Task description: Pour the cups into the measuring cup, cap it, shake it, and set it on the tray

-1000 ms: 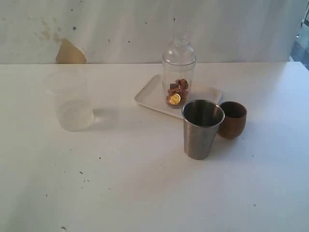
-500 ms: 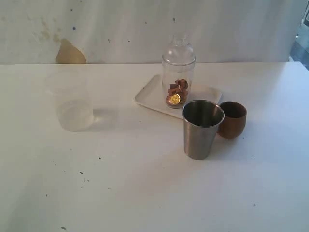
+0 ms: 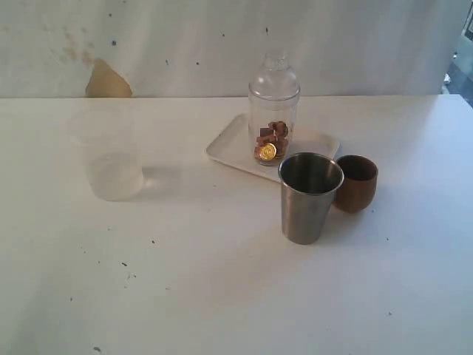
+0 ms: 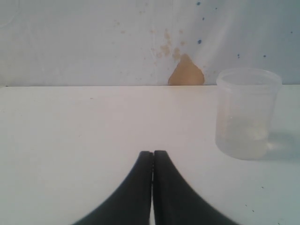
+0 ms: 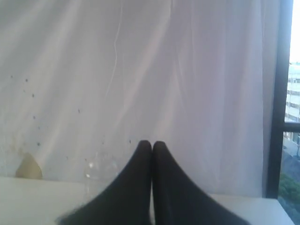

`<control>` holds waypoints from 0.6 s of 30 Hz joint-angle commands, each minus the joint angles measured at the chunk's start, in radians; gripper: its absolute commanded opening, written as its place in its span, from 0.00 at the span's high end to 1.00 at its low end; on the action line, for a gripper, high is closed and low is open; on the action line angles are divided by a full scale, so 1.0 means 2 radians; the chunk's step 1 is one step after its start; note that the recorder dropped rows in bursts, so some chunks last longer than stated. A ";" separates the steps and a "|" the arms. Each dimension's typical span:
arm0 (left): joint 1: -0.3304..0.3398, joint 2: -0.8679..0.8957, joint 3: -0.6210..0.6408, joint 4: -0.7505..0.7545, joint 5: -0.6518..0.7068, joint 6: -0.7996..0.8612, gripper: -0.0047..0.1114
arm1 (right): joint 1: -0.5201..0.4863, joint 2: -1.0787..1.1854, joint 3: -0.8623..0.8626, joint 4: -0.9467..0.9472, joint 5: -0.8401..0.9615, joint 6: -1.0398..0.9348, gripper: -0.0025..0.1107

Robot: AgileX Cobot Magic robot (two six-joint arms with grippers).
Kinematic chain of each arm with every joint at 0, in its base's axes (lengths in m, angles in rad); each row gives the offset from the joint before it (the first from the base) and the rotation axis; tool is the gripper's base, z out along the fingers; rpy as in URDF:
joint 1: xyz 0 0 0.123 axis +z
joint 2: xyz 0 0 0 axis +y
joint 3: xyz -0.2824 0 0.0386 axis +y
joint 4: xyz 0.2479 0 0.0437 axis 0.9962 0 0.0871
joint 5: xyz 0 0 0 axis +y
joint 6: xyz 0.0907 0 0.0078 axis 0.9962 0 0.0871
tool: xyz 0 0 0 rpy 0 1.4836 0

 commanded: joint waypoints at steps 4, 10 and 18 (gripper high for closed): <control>0.002 -0.001 0.003 0.000 -0.006 -0.001 0.96 | -0.003 -0.002 0.100 -0.066 -0.028 0.020 0.98; 0.002 -0.001 0.003 0.000 -0.006 -0.001 0.96 | -0.003 -0.002 0.148 -0.066 -0.037 -0.009 0.98; 0.002 -0.001 0.003 0.000 -0.006 -0.001 0.96 | -0.003 -0.002 0.148 -0.080 0.081 -0.012 0.98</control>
